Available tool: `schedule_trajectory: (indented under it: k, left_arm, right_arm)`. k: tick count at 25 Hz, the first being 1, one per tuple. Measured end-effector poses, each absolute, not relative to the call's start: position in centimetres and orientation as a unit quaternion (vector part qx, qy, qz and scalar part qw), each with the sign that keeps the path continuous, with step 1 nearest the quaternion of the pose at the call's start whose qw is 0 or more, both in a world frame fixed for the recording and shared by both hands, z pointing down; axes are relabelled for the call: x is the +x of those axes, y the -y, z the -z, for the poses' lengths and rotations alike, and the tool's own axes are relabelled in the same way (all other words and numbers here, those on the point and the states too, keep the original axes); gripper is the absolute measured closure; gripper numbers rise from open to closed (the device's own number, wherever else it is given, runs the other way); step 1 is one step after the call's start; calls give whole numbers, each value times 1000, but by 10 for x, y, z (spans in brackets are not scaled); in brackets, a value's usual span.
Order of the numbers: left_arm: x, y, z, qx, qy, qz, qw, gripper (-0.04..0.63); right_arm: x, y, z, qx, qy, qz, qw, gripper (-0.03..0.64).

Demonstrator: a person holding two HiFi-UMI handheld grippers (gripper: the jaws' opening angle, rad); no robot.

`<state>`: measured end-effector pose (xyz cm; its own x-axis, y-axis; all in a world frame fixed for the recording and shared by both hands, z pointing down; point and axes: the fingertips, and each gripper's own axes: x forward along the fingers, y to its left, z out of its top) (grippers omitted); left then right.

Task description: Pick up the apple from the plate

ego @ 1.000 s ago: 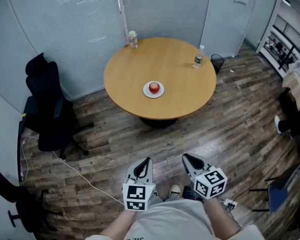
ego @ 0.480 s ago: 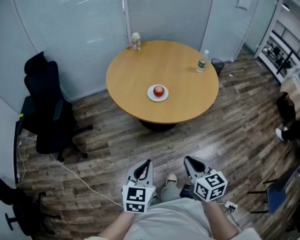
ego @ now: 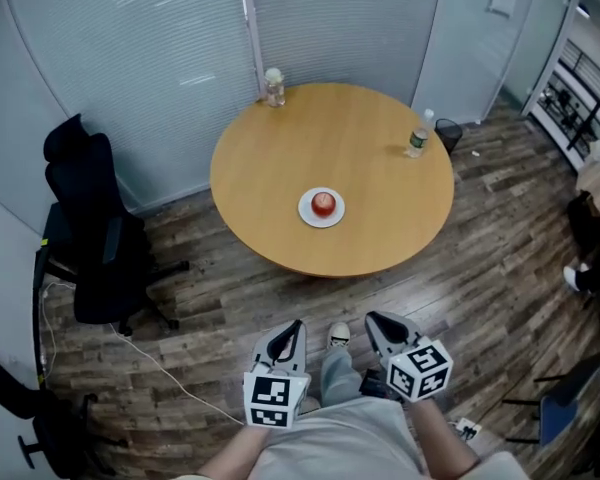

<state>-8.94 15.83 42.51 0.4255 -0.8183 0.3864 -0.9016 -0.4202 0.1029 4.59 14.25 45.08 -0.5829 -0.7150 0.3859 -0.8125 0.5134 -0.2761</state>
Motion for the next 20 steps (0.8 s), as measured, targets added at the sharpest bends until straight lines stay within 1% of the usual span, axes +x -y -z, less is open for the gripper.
schedule_trajectory:
  k: [12, 15, 20]
  left_arm:
    - [-78, 8, -408, 805, 560, -133, 144, 592]
    - [-72, 31, -405, 803, 564, -137, 135, 592]
    - [-76, 54, -409, 799, 567, -143, 143, 592]
  right_arm:
    - [60, 44, -432, 400, 885, -206, 119, 583]
    - [65, 69, -433, 397, 885, -210, 120, 583]
    - [67, 86, -444, 400, 879, -226, 124, 583]
